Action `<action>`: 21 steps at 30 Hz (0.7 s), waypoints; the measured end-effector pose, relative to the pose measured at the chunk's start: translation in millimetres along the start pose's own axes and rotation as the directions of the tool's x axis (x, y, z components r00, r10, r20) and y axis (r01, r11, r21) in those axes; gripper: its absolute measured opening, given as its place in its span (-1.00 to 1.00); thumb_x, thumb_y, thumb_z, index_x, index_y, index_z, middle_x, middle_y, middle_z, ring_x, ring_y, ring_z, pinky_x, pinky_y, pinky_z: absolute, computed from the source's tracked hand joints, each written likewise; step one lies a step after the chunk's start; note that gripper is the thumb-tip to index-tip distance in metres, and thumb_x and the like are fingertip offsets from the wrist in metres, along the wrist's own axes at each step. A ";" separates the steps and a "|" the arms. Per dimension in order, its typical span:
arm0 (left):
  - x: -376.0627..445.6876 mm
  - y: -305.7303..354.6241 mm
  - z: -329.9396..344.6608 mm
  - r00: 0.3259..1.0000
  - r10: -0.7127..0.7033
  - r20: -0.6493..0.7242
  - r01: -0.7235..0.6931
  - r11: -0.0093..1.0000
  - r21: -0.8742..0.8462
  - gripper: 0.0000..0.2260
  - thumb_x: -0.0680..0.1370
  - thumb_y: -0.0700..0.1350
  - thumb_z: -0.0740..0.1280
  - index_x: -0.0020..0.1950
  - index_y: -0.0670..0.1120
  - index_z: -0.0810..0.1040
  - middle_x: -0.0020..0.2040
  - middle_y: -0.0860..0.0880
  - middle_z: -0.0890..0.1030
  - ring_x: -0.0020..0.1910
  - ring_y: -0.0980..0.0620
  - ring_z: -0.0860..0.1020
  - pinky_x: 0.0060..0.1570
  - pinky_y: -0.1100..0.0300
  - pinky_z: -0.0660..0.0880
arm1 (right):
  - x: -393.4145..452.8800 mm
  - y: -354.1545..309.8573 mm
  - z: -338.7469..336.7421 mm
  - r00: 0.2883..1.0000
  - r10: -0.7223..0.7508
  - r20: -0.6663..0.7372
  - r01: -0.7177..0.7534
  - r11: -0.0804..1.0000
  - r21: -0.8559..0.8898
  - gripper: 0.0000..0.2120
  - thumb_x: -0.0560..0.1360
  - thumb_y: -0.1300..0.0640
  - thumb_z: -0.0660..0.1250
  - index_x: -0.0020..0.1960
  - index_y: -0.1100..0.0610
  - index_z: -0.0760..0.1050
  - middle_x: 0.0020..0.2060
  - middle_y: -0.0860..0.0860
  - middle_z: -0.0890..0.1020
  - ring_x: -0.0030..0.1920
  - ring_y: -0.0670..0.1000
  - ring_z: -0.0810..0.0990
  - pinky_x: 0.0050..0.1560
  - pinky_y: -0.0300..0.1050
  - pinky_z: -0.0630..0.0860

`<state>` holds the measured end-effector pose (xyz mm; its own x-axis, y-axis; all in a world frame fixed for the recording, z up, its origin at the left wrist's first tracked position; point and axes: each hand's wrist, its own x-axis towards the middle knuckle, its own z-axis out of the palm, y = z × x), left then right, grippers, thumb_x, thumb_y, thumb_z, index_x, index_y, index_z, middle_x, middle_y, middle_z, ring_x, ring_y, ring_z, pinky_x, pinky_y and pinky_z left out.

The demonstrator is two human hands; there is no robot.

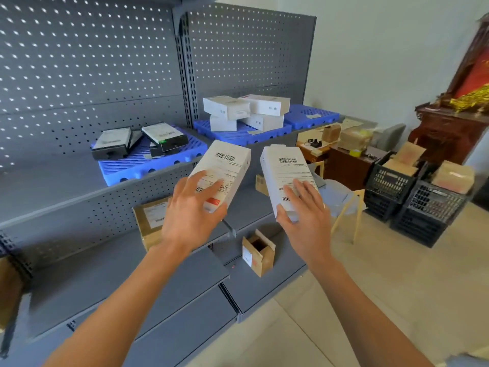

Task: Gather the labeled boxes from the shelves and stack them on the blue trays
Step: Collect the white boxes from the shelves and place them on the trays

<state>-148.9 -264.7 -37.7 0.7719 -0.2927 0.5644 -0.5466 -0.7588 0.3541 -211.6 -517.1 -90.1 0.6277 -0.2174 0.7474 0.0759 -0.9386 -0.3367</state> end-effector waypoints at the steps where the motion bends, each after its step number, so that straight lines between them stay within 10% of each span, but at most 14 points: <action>1: 13.1 0.0 -0.6 1.000 0.001 -0.013 -0.001 1.000 -0.009 -0.55 0.54 0.10 0.42 0.42 0.11 0.53 0.50 0.03 0.36 0.45 -0.08 0.29 0.26 -0.17 0.48 | 11.7 1.4 3.3 1.000 -0.008 -0.010 0.007 1.000 -0.003 -0.52 0.53 -0.11 0.24 0.36 0.07 0.54 0.44 0.03 0.47 0.48 0.10 0.36 0.27 0.13 0.41; 21: 262.8 -56.9 21.9 0.993 0.093 -0.070 -0.097 0.993 -0.065 -0.54 0.54 0.19 0.34 0.43 0.14 0.52 0.51 0.03 0.38 0.47 -0.11 0.28 0.30 -0.25 0.43 | 232.1 6.2 94.8 0.993 -0.065 -0.096 0.058 0.996 -0.071 -0.50 0.54 -0.16 0.16 0.32 0.08 0.58 0.41 0.03 0.51 0.46 0.09 0.38 0.26 0.22 0.49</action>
<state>92.2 -311.1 74.1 0.6934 -0.3206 0.6453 -0.6392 -0.6870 0.3455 8.0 -547.9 27.0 0.5442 -0.1806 0.8193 0.0570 -0.9663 -0.2509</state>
